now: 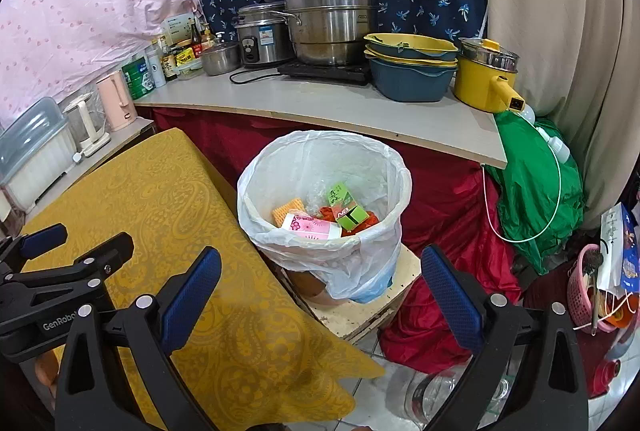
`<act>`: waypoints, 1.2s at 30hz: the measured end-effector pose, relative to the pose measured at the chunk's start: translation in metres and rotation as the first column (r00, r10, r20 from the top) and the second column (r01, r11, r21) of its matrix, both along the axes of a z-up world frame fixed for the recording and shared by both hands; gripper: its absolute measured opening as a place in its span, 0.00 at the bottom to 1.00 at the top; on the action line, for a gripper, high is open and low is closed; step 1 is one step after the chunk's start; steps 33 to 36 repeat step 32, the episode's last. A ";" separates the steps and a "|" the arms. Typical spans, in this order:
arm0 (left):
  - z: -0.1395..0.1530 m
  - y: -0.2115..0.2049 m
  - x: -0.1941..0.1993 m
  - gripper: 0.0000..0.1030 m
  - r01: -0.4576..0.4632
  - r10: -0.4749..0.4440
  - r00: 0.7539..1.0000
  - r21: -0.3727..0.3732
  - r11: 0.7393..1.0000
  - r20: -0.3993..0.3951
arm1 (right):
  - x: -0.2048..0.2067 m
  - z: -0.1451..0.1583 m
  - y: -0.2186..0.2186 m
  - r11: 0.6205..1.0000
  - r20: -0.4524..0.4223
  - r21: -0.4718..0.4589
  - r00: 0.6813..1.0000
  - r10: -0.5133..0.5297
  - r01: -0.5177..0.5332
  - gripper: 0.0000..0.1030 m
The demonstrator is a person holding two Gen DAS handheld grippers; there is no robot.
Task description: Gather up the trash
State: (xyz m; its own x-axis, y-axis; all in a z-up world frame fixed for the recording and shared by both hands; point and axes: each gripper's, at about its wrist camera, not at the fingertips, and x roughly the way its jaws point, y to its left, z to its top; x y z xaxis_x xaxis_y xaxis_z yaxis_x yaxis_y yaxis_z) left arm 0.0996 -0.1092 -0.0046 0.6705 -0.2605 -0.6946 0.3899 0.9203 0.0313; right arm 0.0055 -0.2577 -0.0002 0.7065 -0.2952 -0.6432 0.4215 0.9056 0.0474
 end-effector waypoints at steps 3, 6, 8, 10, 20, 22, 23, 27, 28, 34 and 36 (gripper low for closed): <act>0.001 -0.003 0.000 0.91 0.002 -0.002 1.000 0.001 1.000 0.002 | -0.002 0.002 0.000 1.000 0.004 0.002 1.000 -0.007 0.007 0.94; 0.000 -0.006 0.001 0.91 0.006 -0.006 1.000 0.004 1.000 0.001 | -0.002 0.002 -0.001 1.000 0.007 0.005 1.000 -0.014 0.014 0.94; -0.002 -0.009 0.003 0.91 0.008 -0.008 1.000 0.009 1.000 0.002 | -0.002 0.001 -0.003 1.000 0.007 0.008 1.000 -0.017 0.017 0.94; -0.004 -0.012 0.004 0.91 0.010 -0.010 1.000 0.011 1.000 0.000 | 0.000 -0.001 -0.005 1.000 0.005 0.012 1.000 -0.021 0.021 0.94; -0.009 -0.024 0.012 0.91 0.020 -0.020 1.000 0.022 1.000 -0.009 | 0.006 -0.010 -0.015 0.999 -0.003 0.032 0.999 -0.033 0.033 0.94; -0.009 -0.027 0.013 0.91 0.021 -0.021 1.000 0.024 0.999 -0.010 | 0.007 -0.011 -0.016 0.999 -0.003 0.034 0.999 -0.034 0.035 0.94; -0.010 -0.028 0.014 0.91 0.021 -0.021 1.000 0.025 0.999 -0.011 | 0.007 -0.011 -0.017 0.999 -0.002 0.035 0.999 -0.035 0.035 0.94; -0.011 -0.031 0.017 0.91 0.019 -0.018 1.000 0.025 1.000 -0.009 | 0.009 -0.013 -0.019 0.999 -0.004 0.038 0.999 -0.038 0.038 0.94; -0.011 -0.031 0.017 0.91 0.020 -0.020 1.000 0.024 1.000 -0.007 | 0.010 -0.013 -0.020 0.999 -0.005 0.039 0.999 -0.038 0.038 0.94; -0.012 -0.035 0.021 0.91 0.026 -0.026 1.000 0.029 0.999 -0.006 | 0.012 -0.015 -0.022 0.998 -0.001 0.044 0.999 -0.040 0.040 0.94; -0.012 -0.035 0.021 0.91 0.026 -0.026 1.000 0.029 0.999 -0.006 | 0.012 -0.015 -0.022 0.998 -0.001 0.044 0.999 -0.040 0.040 0.94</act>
